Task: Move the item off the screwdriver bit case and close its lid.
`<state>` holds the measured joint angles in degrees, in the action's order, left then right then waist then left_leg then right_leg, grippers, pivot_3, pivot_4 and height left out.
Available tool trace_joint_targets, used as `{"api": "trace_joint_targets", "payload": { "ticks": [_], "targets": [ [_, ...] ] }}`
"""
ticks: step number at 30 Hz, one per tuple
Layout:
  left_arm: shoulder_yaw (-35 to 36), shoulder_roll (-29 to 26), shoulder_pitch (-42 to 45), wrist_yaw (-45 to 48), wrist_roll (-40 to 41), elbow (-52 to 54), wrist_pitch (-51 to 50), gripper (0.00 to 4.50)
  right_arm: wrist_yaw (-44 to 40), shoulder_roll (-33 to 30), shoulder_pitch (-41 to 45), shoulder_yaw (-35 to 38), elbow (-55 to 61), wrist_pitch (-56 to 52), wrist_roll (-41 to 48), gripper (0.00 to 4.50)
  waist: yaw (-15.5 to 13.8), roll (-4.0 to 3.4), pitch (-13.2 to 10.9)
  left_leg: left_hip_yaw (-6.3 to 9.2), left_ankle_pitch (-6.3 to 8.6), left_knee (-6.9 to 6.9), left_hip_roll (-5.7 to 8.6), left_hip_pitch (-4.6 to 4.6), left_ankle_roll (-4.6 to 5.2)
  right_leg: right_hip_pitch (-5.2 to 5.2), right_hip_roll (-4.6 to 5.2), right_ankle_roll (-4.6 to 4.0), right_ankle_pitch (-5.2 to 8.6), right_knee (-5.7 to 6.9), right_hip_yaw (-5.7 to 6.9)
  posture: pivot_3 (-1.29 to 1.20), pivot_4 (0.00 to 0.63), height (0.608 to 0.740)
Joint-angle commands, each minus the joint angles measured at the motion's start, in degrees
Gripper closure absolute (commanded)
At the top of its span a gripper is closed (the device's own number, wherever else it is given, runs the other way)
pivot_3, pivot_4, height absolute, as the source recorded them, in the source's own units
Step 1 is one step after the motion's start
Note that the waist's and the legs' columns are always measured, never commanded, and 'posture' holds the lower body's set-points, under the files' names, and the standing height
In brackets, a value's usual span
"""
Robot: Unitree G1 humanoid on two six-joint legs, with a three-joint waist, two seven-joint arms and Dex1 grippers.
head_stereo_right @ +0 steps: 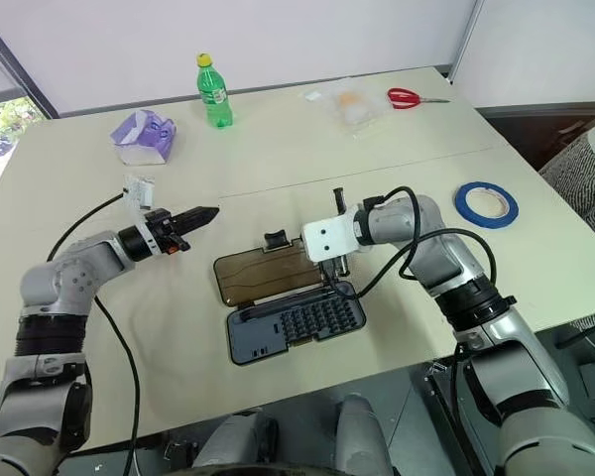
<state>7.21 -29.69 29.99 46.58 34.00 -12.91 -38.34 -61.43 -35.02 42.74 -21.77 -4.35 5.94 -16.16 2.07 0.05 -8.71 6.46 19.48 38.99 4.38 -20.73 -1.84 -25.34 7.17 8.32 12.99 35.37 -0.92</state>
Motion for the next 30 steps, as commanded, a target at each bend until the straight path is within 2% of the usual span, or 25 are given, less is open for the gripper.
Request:
{"api": "trace_joint_targets", "payload": {
  "ticks": [1, 4, 13, 16, 22, 30],
  "targets": [
    [-5.85, -0.83, -1.09, 5.86, -4.5, 1.8, 4.72, 4.5, 1.0, -0.56, 0.13, 2.39, 4.04, -1.77, 0.92, 4.48, -0.02, 0.0, 0.0, -0.01, 0.0, 0.0, 0.0, -0.01, 0.0, 0.0, 0.0, 0.0, 0.0, -0.01, 0.0, 0.0, 0.15, 0.74],
    [-9.32, -0.85, -2.15, 9.54, -6.07, 2.41, 5.92, 4.5, 0.86, -0.46, -0.5, 2.68, 5.74, -3.99, 1.66, 4.48, -0.04, 0.0, 0.0, -0.01, 0.0, 0.0, 0.0, -0.02, 0.0, 0.0, 0.0, 0.0, 0.0, -0.03, 0.0, 0.0, 0.15, 0.74],
    [-10.27, -0.87, -2.75, 13.01, -6.85, 3.49, 6.17, 4.5, 1.07, -1.11, -0.96, 2.29, 6.82, -5.41, 1.54, 4.48, -0.09, 0.01, -0.01, -0.01, 0.0, 0.02, 0.0, -0.09, 0.01, -0.04, 0.0, 0.0, 0.0, -0.03, 0.01, 0.0, 0.15, 0.74],
    [-10.01, -0.59, -2.64, 13.36, -6.76, 3.57, 5.91, 4.5, 0.5, -1.25, -1.07, 2.88, 8.04, -7.06, 2.45, 3.59, -0.11, 0.01, -0.01, -0.01, 0.0, 0.04, 0.0, -0.1, 0.01, -0.03, 0.0, 0.0, 0.0, -0.03, 0.01, 0.0, 0.15, 0.74],
    [-9.48, -1.18, -2.58, 15.0, -5.6, 5.15, 4.48, 4.5, -3.2, -4.26, -1.28, 6.37, 14.26, -17.46, 7.46, 0.67, -0.38, 0.01, -0.01, 0.01, 0.0, 0.07, 0.0, -0.13, 0.01, -0.03, 0.0, 0.0, 0.0, -0.04, 0.01, 0.0, 0.15, 0.74],
    [-9.5, -5.91, -3.36, 20.97, -0.4, 13.82, -2.45, 4.5, -4.55, -10.73, -4.6, 16.48, 23.58, -32.63, 16.91, 0.67, -1.3, 0.02, -0.02, 0.01, 0.01, 0.08, -0.02, -0.19, 0.02, -0.05, 0.01, 0.0, 0.0, -0.06, 0.01, 0.0, 0.15, 0.74]
  ]
}}
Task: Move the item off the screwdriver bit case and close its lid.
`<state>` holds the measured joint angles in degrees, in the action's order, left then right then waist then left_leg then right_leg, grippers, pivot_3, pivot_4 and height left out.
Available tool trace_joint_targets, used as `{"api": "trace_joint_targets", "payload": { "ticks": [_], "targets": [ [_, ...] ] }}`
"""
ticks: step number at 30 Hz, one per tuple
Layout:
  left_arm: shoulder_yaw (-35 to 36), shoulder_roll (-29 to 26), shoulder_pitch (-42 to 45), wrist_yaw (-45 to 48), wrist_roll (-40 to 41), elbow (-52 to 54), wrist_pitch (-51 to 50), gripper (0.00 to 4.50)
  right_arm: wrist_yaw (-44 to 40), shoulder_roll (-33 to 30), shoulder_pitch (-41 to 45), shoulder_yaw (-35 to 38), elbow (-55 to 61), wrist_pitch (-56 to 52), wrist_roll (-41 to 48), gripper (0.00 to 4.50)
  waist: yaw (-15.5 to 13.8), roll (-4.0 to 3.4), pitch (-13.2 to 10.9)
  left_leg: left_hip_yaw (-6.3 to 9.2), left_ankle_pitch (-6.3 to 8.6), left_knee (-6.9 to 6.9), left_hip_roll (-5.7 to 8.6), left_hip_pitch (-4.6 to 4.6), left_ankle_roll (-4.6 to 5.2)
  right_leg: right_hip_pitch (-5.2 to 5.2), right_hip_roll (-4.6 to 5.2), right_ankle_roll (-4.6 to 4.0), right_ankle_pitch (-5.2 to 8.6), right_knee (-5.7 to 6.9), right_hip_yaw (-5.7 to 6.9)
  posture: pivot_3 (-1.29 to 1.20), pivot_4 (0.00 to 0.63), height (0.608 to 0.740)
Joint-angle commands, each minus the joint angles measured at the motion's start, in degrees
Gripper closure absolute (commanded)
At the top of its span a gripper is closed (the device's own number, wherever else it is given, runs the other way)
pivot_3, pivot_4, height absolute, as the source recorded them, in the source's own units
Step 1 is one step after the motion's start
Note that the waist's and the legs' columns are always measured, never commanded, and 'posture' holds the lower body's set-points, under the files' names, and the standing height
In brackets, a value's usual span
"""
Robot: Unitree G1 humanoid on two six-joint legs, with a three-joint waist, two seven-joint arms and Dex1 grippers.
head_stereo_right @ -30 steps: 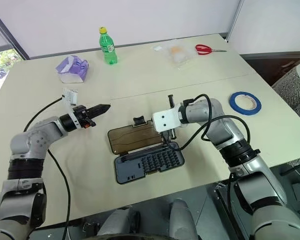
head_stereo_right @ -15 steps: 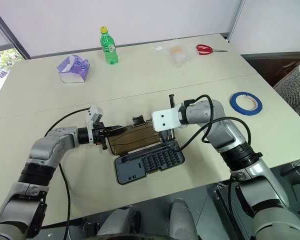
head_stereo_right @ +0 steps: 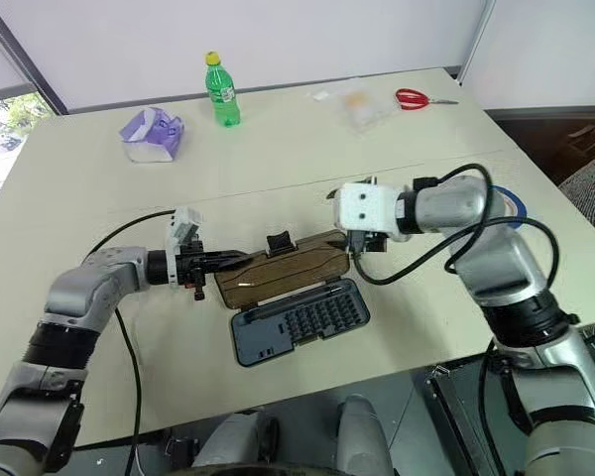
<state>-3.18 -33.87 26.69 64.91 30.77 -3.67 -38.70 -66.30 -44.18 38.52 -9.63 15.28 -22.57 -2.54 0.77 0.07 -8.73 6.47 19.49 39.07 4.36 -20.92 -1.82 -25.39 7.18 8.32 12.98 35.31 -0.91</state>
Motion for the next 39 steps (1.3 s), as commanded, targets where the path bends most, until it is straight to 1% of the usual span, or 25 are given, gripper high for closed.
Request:
{"api": "trace_joint_targets", "payload": {
  "ticks": [1, 6, 10, 15, 18, 23, 27, 29, 32, 36, 39],
  "targets": [
    [0.75, -2.49, -0.13, 3.55, 3.68, 5.96, -3.13, 4.5, 0.64, -2.03, -0.82, 5.47, 4.84, -5.76, 4.32, 0.67, 0.0, 0.01, -0.01, 0.0, 0.0, 0.0, -0.01, 0.0, 0.0, 0.0, 0.0, 0.0, 0.0, 0.0, -0.01, 0.0, 0.15, 0.74],
    [-0.81, -5.33, -0.02, 7.15, 7.32, 11.85, -7.76, 4.5, 2.2, -4.18, -2.24, 8.79, 7.51, -10.65, 7.37, 0.67, -0.03, 0.01, -0.01, 0.0, 0.0, 0.0, -0.01, -0.02, 0.01, 0.0, 0.02, 0.0, 0.0, 0.0, 0.0, 0.0, 0.15, 0.74],
    [-3.91, -6.71, 0.03, 10.04, 7.26, 14.11, -8.53, 4.5, 3.64, -6.04, -2.94, 9.85, 7.72, -12.19, 8.08, 0.67, -0.06, 0.01, -0.02, -0.03, 0.01, 0.0, -0.01, -0.02, 0.02, 0.0, 0.03, 0.0, 0.0, -0.01, -0.01, 0.0, 0.15, 0.74],
    [-10.73, -7.56, -1.11, 12.58, 1.15, 11.12, -3.73, 4.5, 4.66, -7.89, -3.47, 9.82, 7.96, -12.69, 9.2, 0.67, -0.08, 0.01, -0.02, -0.06, 0.01, 0.01, 0.01, -0.02, 0.02, 0.01, 0.03, 0.0, 0.0, -0.02, 0.0, 0.0, 0.15, 0.74],
    [-13.95, -5.74, -1.96, 10.95, -3.8, 6.83, 0.85, 4.5, 5.48, -8.23, -3.65, 9.63, 8.21, -12.95, 9.58, 0.67, -0.07, 0.01, -0.02, -0.07, 0.01, 0.0, 0.0, -0.02, 0.02, 0.0, 0.02, 0.0, 0.0, -0.02, 0.0, 0.0, 0.15, 0.74],
    [-18.95, -2.59, -5.01, 7.88, -12.89, -0.79, 11.35, 4.5, 6.82, -8.46, -4.14, 9.15, 9.42, -14.0, 10.47, 0.67, -0.43, -0.01, 0.01, -0.07, 0.01, 0.05, 0.02, 0.01, 0.03, 0.09, 0.07, 0.0, 0.0, -0.05, 0.0, 0.0, 0.15, 0.74],
    [-20.08, -2.35, -7.35, 7.27, -15.61, -2.15, 15.46, 4.5, 7.49, -8.75, -4.66, 8.94, 10.94, -15.4, 11.38, 0.67, -0.61, -0.11, 0.09, -0.05, 0.12, -0.02, -0.01, 0.74, 0.22, 0.85, 0.09, -0.01, 0.01, -0.21, 0.04, 0.0, 0.15, 0.74],
    [-19.25, -2.48, -7.73, 7.27, -14.96, -1.42, 15.29, 4.5, 7.81, -8.81, -5.14, 8.82, 11.88, -16.22, 11.97, 0.67, -0.68, -0.11, 0.11, -0.05, 0.26, -0.02, -0.05, 0.9, 0.47, 0.99, 0.09, 0.0, 0.01, -0.21, 0.03, 0.0, 0.15, 0.74],
    [-16.95, -2.38, -7.24, 7.13, -12.23, 0.45, 13.39, 4.5, 8.57, -8.05, -5.8, 9.08, 13.01, -18.15, 13.58, 0.67, -0.69, -0.12, 0.11, -0.05, 0.26, -0.02, -0.05, 0.93, 0.47, 1.0, 0.08, 0.0, 0.01, -0.19, 0.03, 0.0, 0.15, 0.74],
    [-10.16, -1.3, -3.98, 6.55, -2.64, 5.27, 4.02, 4.5, 9.2, -3.86, -8.16, 12.98, 15.04, -24.1, 22.28, 0.67, -0.55, -0.07, 0.08, -0.02, 0.25, -0.01, -0.07, 0.86, 0.46, 0.93, 0.06, 0.0, 0.01, -0.18, 0.03, 0.0, 0.15, 0.74],
    [-4.61, -1.96, 0.14, 5.43, 4.98, 9.12, -4.97, 4.5, 9.12, -0.69, -12.64, 15.14, 17.09, -29.55, 30.03, 0.67, -0.61, 0.06, -0.02, 0.06, 0.17, 0.07, -0.1, 0.55, 0.31, 0.67, 0.05, 0.01, 0.01, -0.11, 0.07, 0.0, 0.15, 0.74]
  ]
}}
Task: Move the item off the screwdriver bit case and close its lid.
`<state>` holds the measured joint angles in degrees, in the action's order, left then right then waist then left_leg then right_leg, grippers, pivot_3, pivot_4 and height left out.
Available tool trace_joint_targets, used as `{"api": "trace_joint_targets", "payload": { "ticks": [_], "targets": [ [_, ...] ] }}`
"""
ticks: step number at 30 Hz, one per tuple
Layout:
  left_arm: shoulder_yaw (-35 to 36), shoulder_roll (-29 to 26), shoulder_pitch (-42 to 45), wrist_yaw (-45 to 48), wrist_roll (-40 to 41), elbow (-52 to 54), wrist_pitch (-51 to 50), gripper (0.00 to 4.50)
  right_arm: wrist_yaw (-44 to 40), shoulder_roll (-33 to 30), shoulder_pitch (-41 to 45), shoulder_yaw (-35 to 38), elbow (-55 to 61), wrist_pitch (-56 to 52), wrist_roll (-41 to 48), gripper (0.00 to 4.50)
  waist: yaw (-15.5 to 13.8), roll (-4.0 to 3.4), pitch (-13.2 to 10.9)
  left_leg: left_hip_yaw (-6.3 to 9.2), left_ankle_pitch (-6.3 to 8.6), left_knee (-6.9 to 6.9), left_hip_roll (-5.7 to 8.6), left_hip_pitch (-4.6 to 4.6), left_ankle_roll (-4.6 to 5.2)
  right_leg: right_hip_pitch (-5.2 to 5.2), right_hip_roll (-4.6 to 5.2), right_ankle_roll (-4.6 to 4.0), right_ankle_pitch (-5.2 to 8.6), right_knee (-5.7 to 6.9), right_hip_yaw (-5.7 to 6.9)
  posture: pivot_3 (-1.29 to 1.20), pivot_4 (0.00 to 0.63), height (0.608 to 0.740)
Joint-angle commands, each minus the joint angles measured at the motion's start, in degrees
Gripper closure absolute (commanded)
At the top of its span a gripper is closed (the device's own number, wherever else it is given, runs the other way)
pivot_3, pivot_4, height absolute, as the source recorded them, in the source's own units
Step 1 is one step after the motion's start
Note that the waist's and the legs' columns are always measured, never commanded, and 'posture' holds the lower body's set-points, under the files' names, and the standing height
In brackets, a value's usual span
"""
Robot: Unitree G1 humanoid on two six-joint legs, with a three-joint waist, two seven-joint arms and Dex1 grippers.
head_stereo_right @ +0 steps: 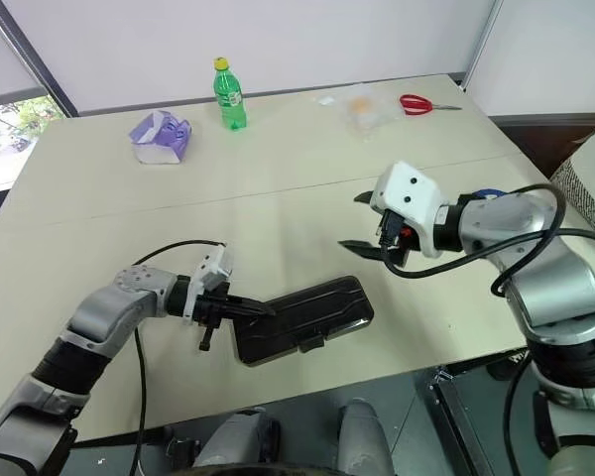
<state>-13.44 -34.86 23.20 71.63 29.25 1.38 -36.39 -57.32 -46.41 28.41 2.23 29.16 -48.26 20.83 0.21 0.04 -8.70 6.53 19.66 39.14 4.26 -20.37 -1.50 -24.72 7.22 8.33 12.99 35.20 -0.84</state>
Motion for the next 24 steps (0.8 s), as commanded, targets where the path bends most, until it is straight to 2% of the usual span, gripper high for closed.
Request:
{"api": "trace_joint_targets", "payload": {
  "ticks": [1, 2, 7, 9, 10, 16, 21, 24],
  "targets": [
    [6.78, -1.3, 4.55, -1.5, 7.81, 4.59, -9.05, 4.5, 0.13, 2.16, -3.91, 3.28, 3.91, -4.5, 8.29, 0.67, -0.21, 0.12, -0.08, 0.06, -0.02, 0.0, 0.0, -0.06, -0.03, -0.03, 0.0, 0.0, 0.0, 0.0, 0.04, 0.0, 0.15, 0.74],
    [7.43, -1.63, 5.06, -1.65, 8.36, 4.74, -9.96, 4.5, 0.63, 2.86, -4.8, 3.24, 4.46, -4.9, 9.57, 0.67, -0.29, 0.12, -0.09, 0.07, -0.06, 0.01, 0.0, -0.12, -0.1, -0.08, 0.0, 0.0, 0.0, 0.0, 0.06, 0.0, 0.15, 0.74],
    [8.33, -2.21, 7.42, -3.33, 7.32, 2.29, -10.97, 4.5, 1.26, 3.61, -9.77, 0.26, 7.74, -4.93, 13.29, 2.99, -0.39, 0.06, -0.11, -0.04, -0.05, -0.05, 0.06, -0.1, -0.09, -0.14, 0.03, 0.0, 0.0, -0.02, 0.01, 0.0, 0.15, 0.74],
    [7.62, -2.43, 8.0, -3.33, 6.15, 0.88, -10.35, 4.5, 1.13, 3.29, -11.3, -2.2, 9.48, -4.53, 13.97, 4.09, -0.47, 0.07, -0.11, -0.04, -0.05, -0.05, 0.1, -0.1, -0.1, -0.14, 0.03, 0.0, 0.0, -0.02, 0.01, 0.0, 0.15, 0.74],
    [6.86, -2.26, 8.3, -3.19, 5.32, -0.05, -9.8, 4.5, 0.58, 3.07, -12.4, -3.37, 10.17, -4.1, 14.43, 4.46, -0.48, 0.07, -0.12, -0.04, -0.05, -0.04, 0.11, -0.1, -0.1, -0.14, 0.02, 0.0, 0.0, -0.02, 0.01, 0.0, 0.15, 0.74],
    [2.61, -0.67, 9.35, -2.58, -0.73, -6.08, -4.44, 4.5, 0.08, 3.86, -14.27, -12.29, 9.55, -1.49, 13.15, 4.46, -0.81, 0.1, -0.13, -0.08, -0.05, -0.02, 0.13, -0.1, -0.1, -0.13, 0.01, 0.0, 0.0, -0.04, 0.01, 0.0, 0.15, 0.74],
    [-0.27, 1.52, 10.45, -1.67, -5.45, -11.26, 0.88, 4.5, -0.34, 3.65, -12.69, -20.03, 4.72, 3.45, 7.14, 4.46, -0.85, 0.18, -0.17, -0.09, -0.05, 0.0, 0.15, -0.1, -0.1, -0.11, 0.01, 0.0, 0.0, -0.04, 0.01, 0.0, 0.15, 0.74],
    [-1.33, 2.9, 10.85, -1.45, -7.03, -12.68, 2.36, 4.5, -0.62, 3.15, -12.57, -22.27, 2.08, 5.8, 4.36, 4.46, -0.83, 0.18, -0.18, -0.08, -0.05, -0.01, 0.15, -0.11, -0.1, -0.14, 0.01, 0.0, 0.0, -0.04, 0.02, 0.0, 0.15, 0.74]
  ]
}}
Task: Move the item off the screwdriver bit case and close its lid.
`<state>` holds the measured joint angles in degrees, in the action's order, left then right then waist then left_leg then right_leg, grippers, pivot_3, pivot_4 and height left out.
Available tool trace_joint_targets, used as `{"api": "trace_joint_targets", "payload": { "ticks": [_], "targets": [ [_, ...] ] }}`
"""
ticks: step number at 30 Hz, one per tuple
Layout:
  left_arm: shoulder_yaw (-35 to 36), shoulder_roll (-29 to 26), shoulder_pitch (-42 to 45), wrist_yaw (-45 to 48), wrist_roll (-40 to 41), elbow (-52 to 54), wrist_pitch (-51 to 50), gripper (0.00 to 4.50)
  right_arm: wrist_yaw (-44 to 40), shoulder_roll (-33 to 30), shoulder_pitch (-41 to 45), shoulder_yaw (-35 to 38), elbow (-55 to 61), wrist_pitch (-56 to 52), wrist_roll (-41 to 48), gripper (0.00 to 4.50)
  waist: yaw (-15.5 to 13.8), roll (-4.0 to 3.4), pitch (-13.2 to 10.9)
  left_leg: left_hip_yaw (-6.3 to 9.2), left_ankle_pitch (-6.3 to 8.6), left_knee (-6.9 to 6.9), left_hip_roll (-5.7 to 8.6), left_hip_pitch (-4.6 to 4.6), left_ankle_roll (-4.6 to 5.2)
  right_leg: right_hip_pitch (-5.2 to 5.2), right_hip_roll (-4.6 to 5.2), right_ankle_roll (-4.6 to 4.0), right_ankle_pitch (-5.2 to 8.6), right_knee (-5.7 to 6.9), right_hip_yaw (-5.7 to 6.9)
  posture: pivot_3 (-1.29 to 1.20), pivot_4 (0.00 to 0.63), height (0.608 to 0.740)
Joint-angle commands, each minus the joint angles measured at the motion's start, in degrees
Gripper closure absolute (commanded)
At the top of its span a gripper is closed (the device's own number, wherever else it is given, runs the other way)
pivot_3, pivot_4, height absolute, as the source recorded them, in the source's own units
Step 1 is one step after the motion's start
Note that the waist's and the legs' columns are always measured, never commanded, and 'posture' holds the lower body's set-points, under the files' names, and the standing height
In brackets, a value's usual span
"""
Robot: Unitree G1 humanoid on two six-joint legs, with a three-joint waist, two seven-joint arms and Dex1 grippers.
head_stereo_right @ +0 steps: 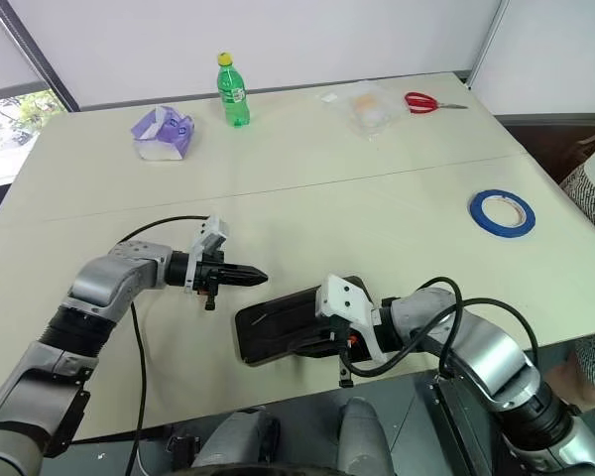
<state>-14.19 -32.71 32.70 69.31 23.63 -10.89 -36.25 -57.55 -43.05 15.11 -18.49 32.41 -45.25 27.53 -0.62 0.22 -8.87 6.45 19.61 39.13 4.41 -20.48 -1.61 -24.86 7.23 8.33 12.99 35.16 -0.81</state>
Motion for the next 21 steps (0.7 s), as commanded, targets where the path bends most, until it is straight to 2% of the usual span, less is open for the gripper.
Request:
{"api": "trace_joint_targets", "payload": {
  "ticks": [1, 7, 15, 21],
  "targets": [
    [-0.8, 1.27, 1.49, 0.88, -1.73, -0.62, 2.44, 4.5, -0.07, -0.21, 0.72, -2.01, -1.98, 3.55, -3.4, 4.46, 0.0, 0.01, -0.01, 0.0, 0.0, 0.0, 0.0, 0.0, 0.0, 0.0, 0.0, 0.0, 0.0, 0.0, 0.0, 0.0, 0.15, 0.74],
    [-1.39, 4.26, 2.74, 1.34, -3.18, -2.23, 3.76, 4.5, -0.08, -1.7, -0.66, -2.26, -3.45, 6.31, -6.24, 4.46, -0.09, 0.04, -0.02, 0.01, 0.0, 0.01, 0.0, 0.02, 0.0, 0.03, 0.0, 0.0, 0.0, 0.0, 0.0, 0.0, 0.15, 0.74],
    [-2.19, 7.83, 4.67, 2.59, -4.87, -4.59, 6.18, 4.5, -1.16, -5.94, -4.67, 1.26, -1.6, 6.16, -4.68, 4.46, -0.09, 0.11, -0.06, 0.0, 0.0, 0.02, 0.01, 0.02, 0.0, 0.06, 0.0, 0.0, 0.0, -0.01, 0.0, 0.0, 0.15, 0.74],
    [-2.95, 9.45, 3.92, 2.43, -5.59, -3.78, 6.97, 4.5, -0.24, -6.51, -6.25, 1.21, -2.7, 7.88, -7.31, 4.46, -0.08, 0.14, -0.08, 0.01, 0.0, 0.02, 0.0, 0.02, 0.0, 0.06, -0.01, 0.0, 0.0, -0.01, 0.01, 0.0, 0.15, 0.74]
  ]
}}
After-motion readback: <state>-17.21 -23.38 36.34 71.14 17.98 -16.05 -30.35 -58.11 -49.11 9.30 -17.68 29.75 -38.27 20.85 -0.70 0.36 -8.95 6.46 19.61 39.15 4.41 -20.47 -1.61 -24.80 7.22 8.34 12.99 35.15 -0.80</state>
